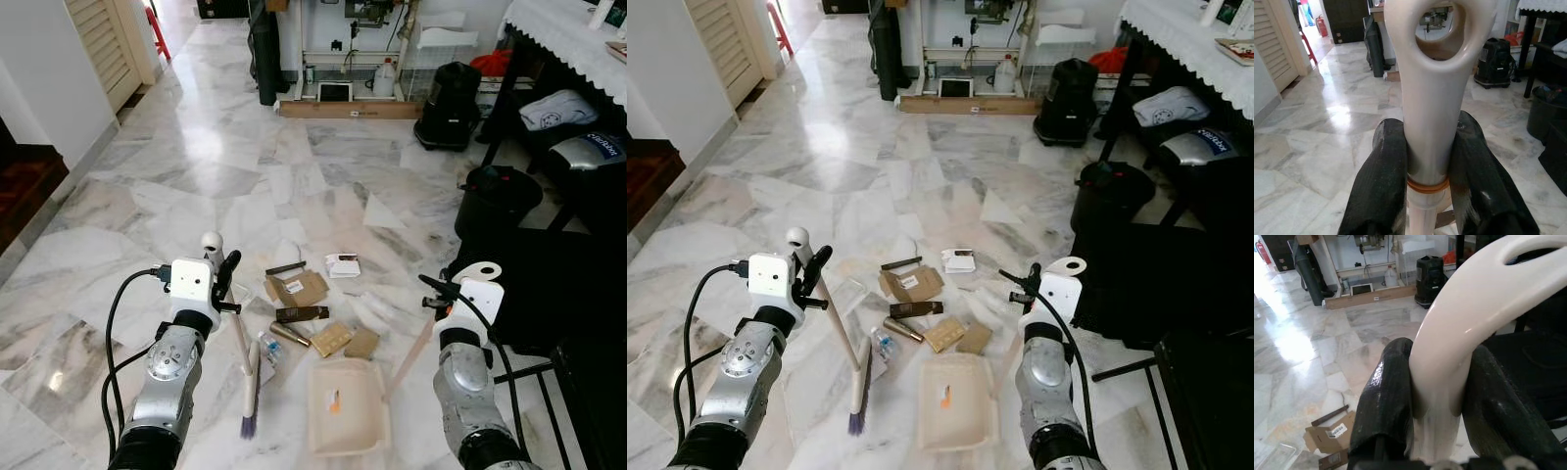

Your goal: Sweep floor

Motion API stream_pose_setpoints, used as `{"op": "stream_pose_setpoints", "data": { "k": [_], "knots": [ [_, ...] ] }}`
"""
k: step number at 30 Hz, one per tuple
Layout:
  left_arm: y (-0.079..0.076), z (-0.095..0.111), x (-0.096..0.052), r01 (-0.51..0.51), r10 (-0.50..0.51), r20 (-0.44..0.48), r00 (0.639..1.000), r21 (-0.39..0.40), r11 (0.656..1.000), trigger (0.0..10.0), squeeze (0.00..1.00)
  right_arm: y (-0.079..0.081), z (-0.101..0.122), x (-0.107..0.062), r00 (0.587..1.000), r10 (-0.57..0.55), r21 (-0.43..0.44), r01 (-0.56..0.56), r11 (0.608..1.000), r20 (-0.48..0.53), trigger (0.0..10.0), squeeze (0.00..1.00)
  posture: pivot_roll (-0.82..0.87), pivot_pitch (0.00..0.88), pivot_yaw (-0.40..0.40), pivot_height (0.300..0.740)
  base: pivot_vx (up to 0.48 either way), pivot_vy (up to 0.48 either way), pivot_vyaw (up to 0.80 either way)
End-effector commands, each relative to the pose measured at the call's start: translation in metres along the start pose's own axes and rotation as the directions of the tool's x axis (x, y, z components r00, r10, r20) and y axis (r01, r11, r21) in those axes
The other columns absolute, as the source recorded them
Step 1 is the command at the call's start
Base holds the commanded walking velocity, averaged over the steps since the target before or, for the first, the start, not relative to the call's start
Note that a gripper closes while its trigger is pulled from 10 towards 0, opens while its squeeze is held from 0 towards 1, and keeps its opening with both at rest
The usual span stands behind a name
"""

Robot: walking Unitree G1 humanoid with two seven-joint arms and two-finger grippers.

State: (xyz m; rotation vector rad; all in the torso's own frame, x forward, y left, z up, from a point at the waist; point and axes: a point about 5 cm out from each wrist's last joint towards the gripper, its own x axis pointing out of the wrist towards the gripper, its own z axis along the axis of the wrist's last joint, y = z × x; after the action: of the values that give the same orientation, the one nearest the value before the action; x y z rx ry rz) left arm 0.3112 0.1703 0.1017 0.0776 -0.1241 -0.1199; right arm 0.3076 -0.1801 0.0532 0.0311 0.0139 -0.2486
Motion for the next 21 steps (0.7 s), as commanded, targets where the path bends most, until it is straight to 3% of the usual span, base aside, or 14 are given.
{"op": "stream_pose_setpoints", "data": {
  "k": [1, 6, 12, 21],
  "knots": [
    [0.003, 0.014, 0.003, -0.001, 0.000, 0.065, 0.998, 0.023, 1.000, 10.0, 0.00, 0.002, 0.010, 0.004, 0.999, 0.006, 0.007, -0.006, 1.000, 0.048, 10.0, 0.00, 0.06, 0.000, -0.012, 0.740, 0.000, 0.000, 0.00],
    [0.005, 0.016, 0.004, -0.007, 0.005, 0.069, 0.998, 0.025, 1.000, 10.0, 0.00, 0.001, 0.011, 0.005, 0.999, 0.006, 0.012, -0.006, 1.000, 0.039, 10.0, 0.00, 0.06, 0.000, -0.015, 0.740, 0.000, 0.248, 0.00],
    [0.006, 0.015, 0.002, -0.009, 0.008, 0.068, 0.998, 0.028, 1.000, 10.0, 0.00, 0.009, 0.011, 0.004, 0.998, 0.047, 0.014, -0.048, 0.999, 0.045, 10.0, 0.00, 0.07, 0.000, -0.019, 0.740, 0.000, 0.322, -0.79],
    [0.007, 0.016, 0.000, -0.010, 0.008, 0.066, 0.998, 0.031, 0.999, 10.0, 0.00, 0.016, 0.012, 0.004, 0.997, 0.057, 0.023, -0.059, 0.998, 0.047, 10.0, 0.00, 0.08, 0.000, -0.017, 0.740, 0.000, 0.423, 0.00]
  ]
}}
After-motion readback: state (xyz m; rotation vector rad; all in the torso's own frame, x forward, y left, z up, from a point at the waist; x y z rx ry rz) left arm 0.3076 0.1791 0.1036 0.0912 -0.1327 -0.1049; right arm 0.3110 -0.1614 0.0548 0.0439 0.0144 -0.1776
